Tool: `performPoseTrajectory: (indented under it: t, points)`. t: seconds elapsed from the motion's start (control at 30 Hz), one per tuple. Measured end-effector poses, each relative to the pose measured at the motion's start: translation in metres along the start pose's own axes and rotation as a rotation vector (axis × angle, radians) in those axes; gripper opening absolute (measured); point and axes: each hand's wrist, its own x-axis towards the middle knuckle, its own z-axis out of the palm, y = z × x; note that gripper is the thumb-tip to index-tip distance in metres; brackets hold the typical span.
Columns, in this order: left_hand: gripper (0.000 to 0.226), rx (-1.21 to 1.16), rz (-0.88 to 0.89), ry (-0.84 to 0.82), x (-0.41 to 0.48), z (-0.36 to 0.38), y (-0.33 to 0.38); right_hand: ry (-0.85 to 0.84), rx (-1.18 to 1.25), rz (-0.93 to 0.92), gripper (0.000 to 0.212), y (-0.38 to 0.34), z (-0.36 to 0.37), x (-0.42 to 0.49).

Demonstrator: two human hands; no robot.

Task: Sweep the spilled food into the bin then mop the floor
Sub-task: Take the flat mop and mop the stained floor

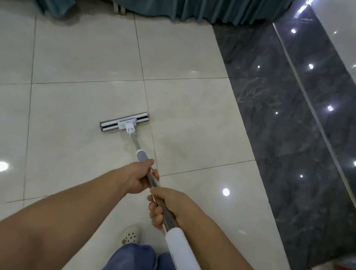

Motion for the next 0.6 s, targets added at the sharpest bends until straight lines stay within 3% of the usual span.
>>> performPoseTrajectory:
  t: [0.13,0.6]
  points:
    - [0.024,0.019,-0.01,0.009,-0.005,-0.014,-0.024,-0.052,0.171,0.036,0.023,0.035,-0.001,-0.002]
    - [0.025,0.059,-0.047,-0.084,-0.056,-0.054,-0.163,-0.01,0.272,-0.006,0.02,0.187,-0.032,-0.05]
